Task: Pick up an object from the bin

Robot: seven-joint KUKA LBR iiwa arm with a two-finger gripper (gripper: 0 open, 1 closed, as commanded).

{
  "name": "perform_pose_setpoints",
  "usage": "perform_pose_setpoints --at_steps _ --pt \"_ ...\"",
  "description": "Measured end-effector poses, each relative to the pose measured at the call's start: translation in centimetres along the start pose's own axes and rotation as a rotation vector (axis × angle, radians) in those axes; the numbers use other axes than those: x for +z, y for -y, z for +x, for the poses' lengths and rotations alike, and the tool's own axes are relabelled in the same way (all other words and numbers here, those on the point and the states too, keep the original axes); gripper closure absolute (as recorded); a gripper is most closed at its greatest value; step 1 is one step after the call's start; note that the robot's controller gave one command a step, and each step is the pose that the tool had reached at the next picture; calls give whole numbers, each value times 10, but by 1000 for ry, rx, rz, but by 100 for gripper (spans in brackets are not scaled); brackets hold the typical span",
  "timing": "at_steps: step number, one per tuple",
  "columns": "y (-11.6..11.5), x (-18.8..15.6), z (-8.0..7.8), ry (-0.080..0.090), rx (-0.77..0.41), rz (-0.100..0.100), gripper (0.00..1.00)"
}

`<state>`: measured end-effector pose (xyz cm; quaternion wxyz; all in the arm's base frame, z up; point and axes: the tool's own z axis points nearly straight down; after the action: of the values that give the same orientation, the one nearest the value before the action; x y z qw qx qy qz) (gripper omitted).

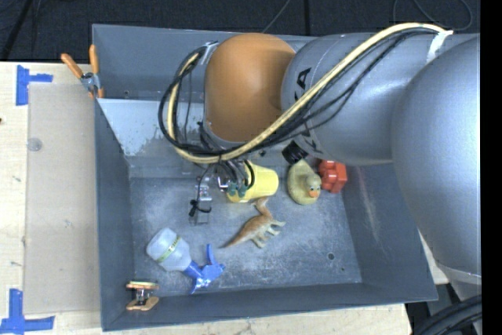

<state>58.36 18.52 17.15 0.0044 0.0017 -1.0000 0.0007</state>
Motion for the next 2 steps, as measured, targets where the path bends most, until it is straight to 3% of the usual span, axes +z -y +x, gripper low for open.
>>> perform_pose_setpoints --at_steps 1,2 --pt "1 -5 -2 7 4 -1 0" --pt "-3 53 47 6 54 -1 0"
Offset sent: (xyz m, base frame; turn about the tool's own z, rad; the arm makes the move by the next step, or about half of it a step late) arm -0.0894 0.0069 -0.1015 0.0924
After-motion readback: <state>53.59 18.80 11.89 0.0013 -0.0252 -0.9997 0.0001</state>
